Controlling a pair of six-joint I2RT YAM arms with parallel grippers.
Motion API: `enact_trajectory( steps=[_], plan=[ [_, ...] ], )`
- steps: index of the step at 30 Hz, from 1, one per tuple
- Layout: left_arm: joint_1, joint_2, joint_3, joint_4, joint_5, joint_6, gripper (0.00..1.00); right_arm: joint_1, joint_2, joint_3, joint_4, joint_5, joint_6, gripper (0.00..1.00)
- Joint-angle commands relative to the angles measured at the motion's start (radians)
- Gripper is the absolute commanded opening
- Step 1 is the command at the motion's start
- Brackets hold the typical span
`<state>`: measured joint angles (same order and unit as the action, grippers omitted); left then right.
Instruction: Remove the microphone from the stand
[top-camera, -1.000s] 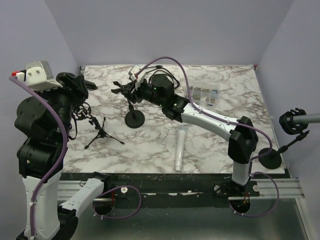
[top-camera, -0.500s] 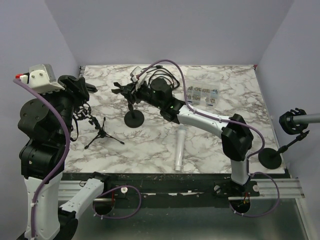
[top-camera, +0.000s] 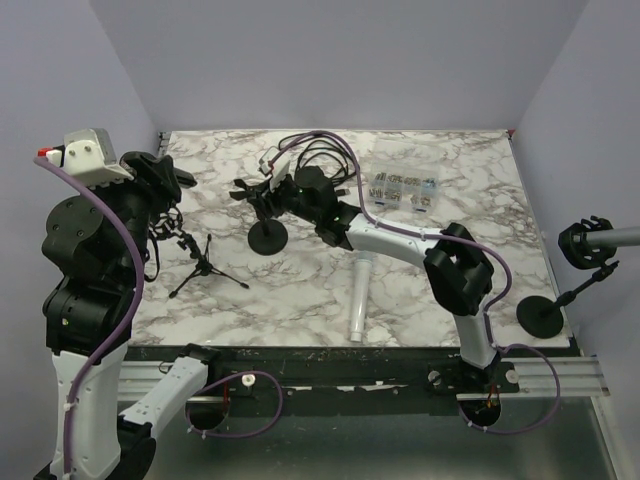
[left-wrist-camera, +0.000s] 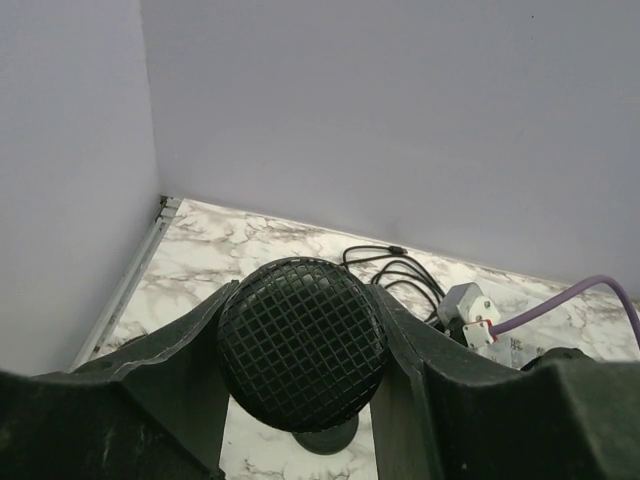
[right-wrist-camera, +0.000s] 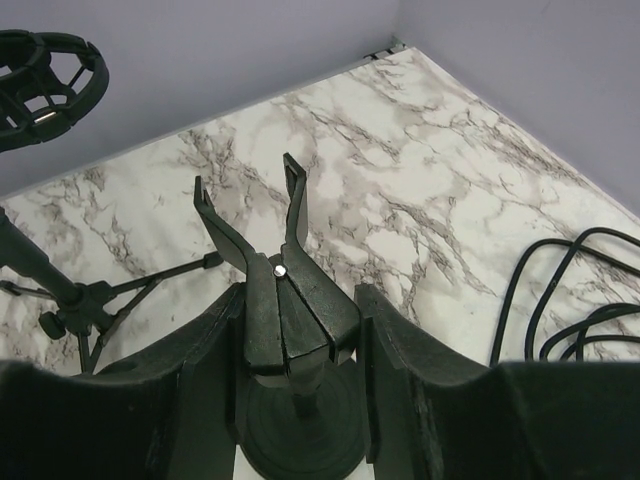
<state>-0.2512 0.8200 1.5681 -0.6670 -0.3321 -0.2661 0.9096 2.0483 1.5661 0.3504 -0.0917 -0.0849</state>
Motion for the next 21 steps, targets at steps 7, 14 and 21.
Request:
enact_trajectory(
  steps=[7, 14, 21],
  plan=[
    [-0.005, -0.004, -0.049, 0.029, 0.099, -0.034, 0.0, 0.02, 0.024, -0.032, -0.285, 0.003, 0.04, 0.82],
    [-0.005, -0.028, -0.123, 0.04, 0.15, -0.046, 0.0, 0.02, -0.054, -0.015, -0.306, -0.027, 0.06, 1.0],
    [-0.005, -0.033, -0.196, 0.096, 0.498, -0.035, 0.0, 0.02, -0.183, -0.148, -0.291, -0.008, 0.122, 1.0]
  ],
)
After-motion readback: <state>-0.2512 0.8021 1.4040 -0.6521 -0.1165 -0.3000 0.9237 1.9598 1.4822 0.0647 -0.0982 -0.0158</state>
